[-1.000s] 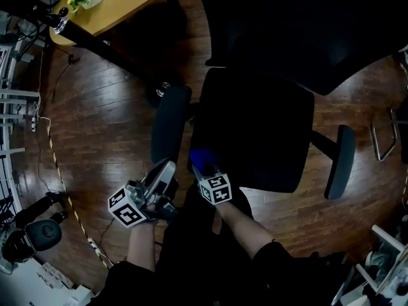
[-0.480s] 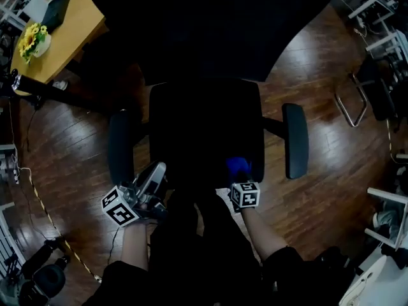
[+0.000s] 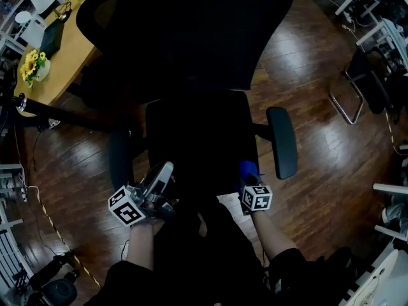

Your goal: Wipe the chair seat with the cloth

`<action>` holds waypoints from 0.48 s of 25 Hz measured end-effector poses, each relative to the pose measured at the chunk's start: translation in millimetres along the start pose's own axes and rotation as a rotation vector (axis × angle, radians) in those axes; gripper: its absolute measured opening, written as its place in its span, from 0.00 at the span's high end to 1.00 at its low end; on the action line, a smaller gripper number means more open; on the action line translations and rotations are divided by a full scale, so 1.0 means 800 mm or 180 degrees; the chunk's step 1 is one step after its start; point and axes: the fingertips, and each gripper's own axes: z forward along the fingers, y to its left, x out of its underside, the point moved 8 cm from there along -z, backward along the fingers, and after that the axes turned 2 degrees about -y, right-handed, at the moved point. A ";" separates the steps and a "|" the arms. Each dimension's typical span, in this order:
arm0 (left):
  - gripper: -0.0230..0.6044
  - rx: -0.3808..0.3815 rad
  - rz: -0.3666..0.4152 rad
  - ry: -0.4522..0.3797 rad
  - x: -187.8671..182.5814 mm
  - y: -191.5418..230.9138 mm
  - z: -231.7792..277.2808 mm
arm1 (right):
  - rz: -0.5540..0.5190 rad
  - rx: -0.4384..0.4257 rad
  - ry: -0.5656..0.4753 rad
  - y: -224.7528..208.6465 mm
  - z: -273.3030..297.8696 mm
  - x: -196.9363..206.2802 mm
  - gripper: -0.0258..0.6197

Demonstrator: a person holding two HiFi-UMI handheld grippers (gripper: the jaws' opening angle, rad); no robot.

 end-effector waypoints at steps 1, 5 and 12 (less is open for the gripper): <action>0.98 0.0037 0.0045 -0.0034 -0.009 -0.008 0.004 | 0.0024 -0.0169 -0.0146 0.019 -0.001 -0.020 0.86; 0.98 0.0197 0.0223 -0.0041 -0.043 -0.065 0.016 | 0.0167 -0.1071 -0.0790 0.124 -0.049 -0.125 0.86; 0.98 0.0629 0.0539 -0.0004 -0.063 -0.194 0.020 | 0.0311 -0.2387 -0.1887 0.233 -0.238 -0.281 0.86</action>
